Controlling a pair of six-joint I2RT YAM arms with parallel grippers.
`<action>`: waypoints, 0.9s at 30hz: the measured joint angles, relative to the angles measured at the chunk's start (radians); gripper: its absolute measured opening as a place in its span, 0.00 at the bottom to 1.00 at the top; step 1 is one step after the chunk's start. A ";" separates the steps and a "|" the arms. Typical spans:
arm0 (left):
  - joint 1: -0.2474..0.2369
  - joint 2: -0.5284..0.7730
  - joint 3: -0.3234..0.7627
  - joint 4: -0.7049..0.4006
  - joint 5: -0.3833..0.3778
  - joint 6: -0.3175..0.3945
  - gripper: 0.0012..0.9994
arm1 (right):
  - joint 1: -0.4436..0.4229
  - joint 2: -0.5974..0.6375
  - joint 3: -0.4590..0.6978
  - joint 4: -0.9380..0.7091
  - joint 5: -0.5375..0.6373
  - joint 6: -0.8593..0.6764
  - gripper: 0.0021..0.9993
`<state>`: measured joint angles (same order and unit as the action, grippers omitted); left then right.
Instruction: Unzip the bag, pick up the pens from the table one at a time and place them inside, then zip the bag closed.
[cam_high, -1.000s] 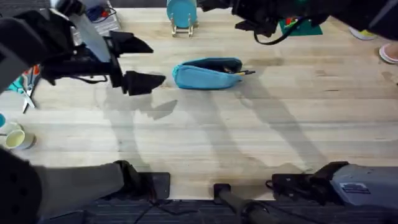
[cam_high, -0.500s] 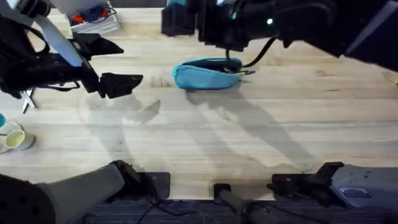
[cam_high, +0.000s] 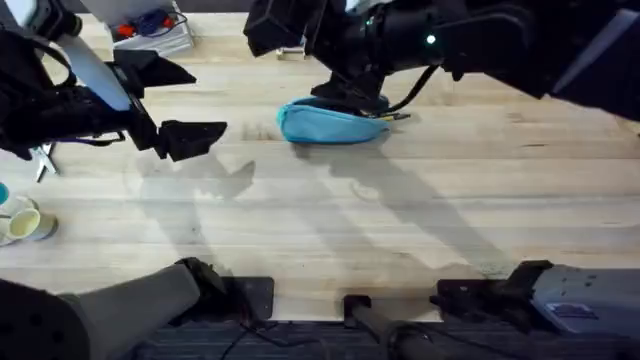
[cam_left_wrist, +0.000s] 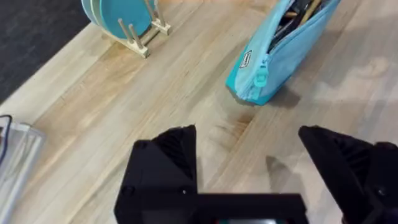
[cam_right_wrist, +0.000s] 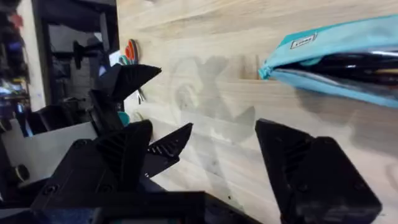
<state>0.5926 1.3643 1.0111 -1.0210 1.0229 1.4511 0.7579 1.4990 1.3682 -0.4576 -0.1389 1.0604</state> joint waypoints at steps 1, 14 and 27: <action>0.000 0.000 0.000 0.000 -0.001 0.014 0.99 | 0.004 0.000 0.000 -0.002 0.003 0.019 1.00; 0.000 0.000 0.000 -0.012 -0.051 0.061 0.99 | 0.188 0.000 0.000 -0.056 0.285 0.149 1.00; 0.000 0.000 0.000 -0.012 -0.052 0.062 0.99 | 0.284 0.078 0.000 -0.049 0.463 0.171 1.00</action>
<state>0.5926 1.3642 1.0111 -1.0332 0.9712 1.5127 1.0416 1.5773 1.3682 -0.5068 0.3246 1.2319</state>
